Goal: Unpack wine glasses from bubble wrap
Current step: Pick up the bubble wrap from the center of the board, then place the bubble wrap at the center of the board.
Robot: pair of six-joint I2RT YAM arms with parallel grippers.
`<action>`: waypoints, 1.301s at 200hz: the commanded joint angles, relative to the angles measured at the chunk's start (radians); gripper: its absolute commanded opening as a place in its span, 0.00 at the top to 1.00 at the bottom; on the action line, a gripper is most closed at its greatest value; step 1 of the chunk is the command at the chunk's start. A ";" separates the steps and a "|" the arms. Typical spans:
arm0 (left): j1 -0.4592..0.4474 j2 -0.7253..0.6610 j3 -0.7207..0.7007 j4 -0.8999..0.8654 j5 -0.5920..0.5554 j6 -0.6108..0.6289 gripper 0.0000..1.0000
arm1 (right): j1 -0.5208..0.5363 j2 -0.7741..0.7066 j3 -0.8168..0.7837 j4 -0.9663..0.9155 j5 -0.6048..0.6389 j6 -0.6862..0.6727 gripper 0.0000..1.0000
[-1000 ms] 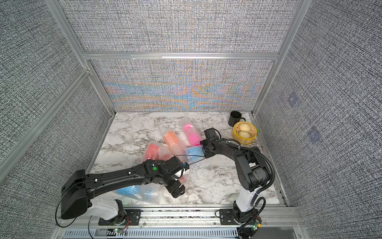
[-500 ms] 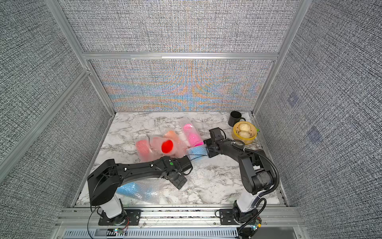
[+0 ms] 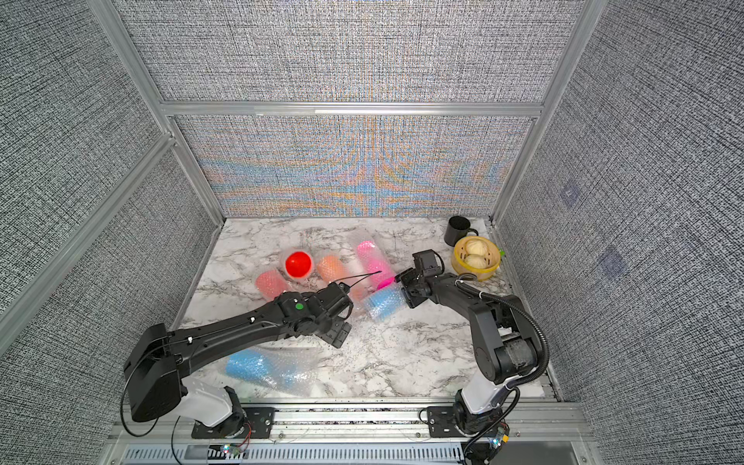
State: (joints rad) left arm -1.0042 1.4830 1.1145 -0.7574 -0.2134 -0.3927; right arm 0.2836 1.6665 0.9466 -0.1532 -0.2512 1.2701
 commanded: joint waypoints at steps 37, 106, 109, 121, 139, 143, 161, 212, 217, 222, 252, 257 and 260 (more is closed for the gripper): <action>0.017 -0.088 0.019 -0.043 -0.023 -0.007 0.04 | 0.028 -0.081 -0.007 -0.095 -0.102 -0.297 0.33; 0.047 -0.153 -0.018 0.014 0.067 -0.048 0.03 | 0.105 -0.176 0.038 -0.394 -0.240 -0.583 0.35; 0.048 -0.149 -0.018 0.020 0.078 -0.052 0.03 | 0.115 -0.169 0.039 -0.404 -0.248 -0.593 0.35; 0.049 -0.134 -0.022 0.045 0.118 -0.073 0.03 | 0.163 -0.136 0.081 -0.451 -0.267 -0.632 0.35; 0.050 -0.113 -0.028 0.074 0.154 -0.099 0.03 | 0.228 -0.086 0.111 -0.504 -0.268 -0.675 0.34; 0.050 -0.110 -0.031 0.081 0.159 -0.103 0.03 | 0.236 -0.078 0.115 -0.512 -0.261 -0.679 0.33; 0.050 -0.099 -0.040 0.098 0.177 -0.119 0.03 | 0.250 -0.059 0.117 -0.527 -0.243 -0.678 0.27; 0.050 -0.081 -0.058 0.121 0.204 -0.149 0.03 | 0.247 -0.119 0.117 -0.549 -0.184 -0.658 0.08; 0.050 -0.081 -0.056 0.118 0.200 -0.150 0.03 | 0.246 -0.134 0.114 -0.548 -0.180 -0.654 0.08; 0.050 -0.077 -0.055 0.117 0.196 -0.150 0.03 | 0.244 -0.151 0.111 -0.547 -0.174 -0.652 0.07; 0.050 -0.039 0.024 0.054 0.207 -0.147 0.03 | 0.220 -0.290 0.068 -0.554 -0.125 -0.608 0.07; 0.050 -0.027 0.047 0.035 0.218 -0.133 0.03 | 0.212 -0.315 0.056 -0.556 -0.115 -0.596 0.08; 0.050 -0.020 0.062 0.024 0.232 -0.116 0.03 | 0.207 -0.331 0.054 -0.556 -0.114 -0.590 0.08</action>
State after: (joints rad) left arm -0.9550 1.4319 1.1049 -0.6792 -0.0227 -0.5400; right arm 0.5117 1.4170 1.0267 -0.6823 -0.4179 0.6327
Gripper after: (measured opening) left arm 0.973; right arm 0.926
